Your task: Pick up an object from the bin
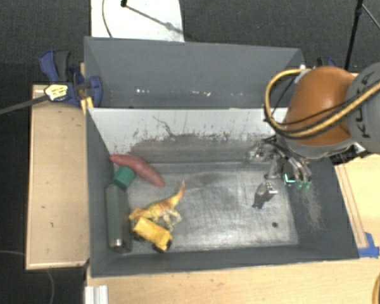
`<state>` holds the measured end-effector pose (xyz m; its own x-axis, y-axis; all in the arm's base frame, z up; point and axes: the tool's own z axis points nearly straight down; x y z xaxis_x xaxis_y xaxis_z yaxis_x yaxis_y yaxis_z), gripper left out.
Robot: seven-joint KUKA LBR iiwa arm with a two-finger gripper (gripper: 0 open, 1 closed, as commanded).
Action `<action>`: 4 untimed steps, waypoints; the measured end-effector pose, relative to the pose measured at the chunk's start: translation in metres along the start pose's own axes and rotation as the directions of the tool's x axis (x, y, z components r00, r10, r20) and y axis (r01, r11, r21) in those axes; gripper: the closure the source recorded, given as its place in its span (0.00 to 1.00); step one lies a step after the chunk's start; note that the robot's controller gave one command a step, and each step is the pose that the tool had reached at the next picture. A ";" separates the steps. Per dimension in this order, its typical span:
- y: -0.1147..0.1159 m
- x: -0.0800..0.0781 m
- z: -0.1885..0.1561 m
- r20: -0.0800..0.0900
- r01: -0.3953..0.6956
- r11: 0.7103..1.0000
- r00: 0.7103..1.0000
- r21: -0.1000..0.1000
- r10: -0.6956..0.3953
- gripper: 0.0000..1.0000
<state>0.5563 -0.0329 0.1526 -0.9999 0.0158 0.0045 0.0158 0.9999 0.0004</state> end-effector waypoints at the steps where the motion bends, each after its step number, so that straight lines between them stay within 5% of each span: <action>1: 0.000 -0.002 -0.004 0.008 0.001 1.000 1.000 0.001 -0.001 0.00; 3: 0.077 -0.024 0.038 0.005 0.087 0.996 0.996 -0.003 -0.087 0.00; 4: 0.089 -0.018 0.056 0.009 0.111 0.994 0.994 0.003 -0.111 0.00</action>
Offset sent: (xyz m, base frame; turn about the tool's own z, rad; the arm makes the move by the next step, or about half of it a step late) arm 0.0087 0.0844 -0.0493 -0.0571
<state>0.5754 0.0555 0.0962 -0.9955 -0.0950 -0.0043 -0.0950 0.9955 -0.0019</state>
